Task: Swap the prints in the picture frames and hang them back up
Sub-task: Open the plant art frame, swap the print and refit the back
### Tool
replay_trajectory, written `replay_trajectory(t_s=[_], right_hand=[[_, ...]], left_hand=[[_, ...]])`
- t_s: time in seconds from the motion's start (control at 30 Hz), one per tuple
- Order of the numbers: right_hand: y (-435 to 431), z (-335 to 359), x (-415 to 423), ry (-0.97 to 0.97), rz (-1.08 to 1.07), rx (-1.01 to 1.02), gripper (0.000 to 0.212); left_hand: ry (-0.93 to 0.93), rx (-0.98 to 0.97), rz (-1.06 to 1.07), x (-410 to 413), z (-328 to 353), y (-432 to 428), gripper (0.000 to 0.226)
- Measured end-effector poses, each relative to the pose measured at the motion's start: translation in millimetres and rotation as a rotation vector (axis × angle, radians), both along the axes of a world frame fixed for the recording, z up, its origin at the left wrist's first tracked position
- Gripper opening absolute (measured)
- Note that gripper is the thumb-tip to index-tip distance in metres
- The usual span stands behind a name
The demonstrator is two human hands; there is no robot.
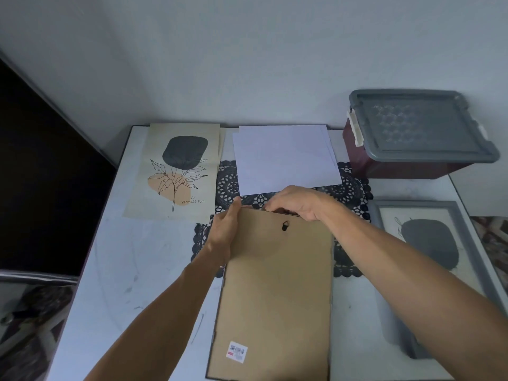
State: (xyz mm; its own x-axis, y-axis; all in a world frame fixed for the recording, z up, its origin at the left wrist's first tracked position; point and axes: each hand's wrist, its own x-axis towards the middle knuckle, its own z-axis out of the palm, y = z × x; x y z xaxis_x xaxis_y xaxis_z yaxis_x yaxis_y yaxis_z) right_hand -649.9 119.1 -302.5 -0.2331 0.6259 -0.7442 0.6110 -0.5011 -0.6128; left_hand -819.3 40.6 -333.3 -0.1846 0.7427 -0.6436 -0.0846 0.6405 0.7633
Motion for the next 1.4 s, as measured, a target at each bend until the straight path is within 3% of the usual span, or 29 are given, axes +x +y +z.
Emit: replay_trajectory(t_s=[0.1, 0.2, 0.3, 0.37, 0.43, 0.67, 0.8, 0.87, 0.93, 1.13, 1.4], right_hand=[[-7, -2, 10, 0.090, 0.071, 0.265, 0.027], [-18, -2, 23, 0.192, -0.033, 0.456, 0.023], [-19, -3, 42, -0.023, 0.025, 0.608, 0.020], [-18, -4, 54, -0.191, 0.259, 0.514, 0.021], [-17, -6, 62, -0.212, 0.342, 0.386, 0.037], [-22, -4, 65, 0.002, 0.137, 0.278, 0.038], [-24, -3, 60, 0.062, 0.070, 0.237, 0.040], [-23, -4, 58, 0.037, 0.065, 0.254, 0.035], [-24, -9, 56, 0.009, 0.036, 0.262, 0.037], [-21, -12, 61, 0.049, -0.102, 0.141, 0.027], [-17, -22, 55, 0.056, -0.140, 0.082, 0.038]], left_hand=[[0.087, 0.002, 0.022, -6, -3, 3, 0.044], [0.117, 0.000, 0.074, -14, -2, 6, 0.048], [0.156, -0.016, 0.103, -18, -3, 8, 0.046], [0.173, -0.016, 0.102, -19, -5, 9, 0.047], [0.220, 0.009, 0.070, -14, -6, 9, 0.048], [0.842, 0.157, -0.222, -7, 3, 9, 0.042], [1.154, 0.563, -0.471, 2, 1, 10, 0.030], [1.217, 0.694, -0.676, 13, 0, 8, 0.042], [1.263, 0.713, -0.737, 18, -1, 5, 0.051], [1.360, 0.869, -0.765, 17, -15, -1, 0.051], [1.369, 0.911, -0.700, 12, -20, -1, 0.042]])
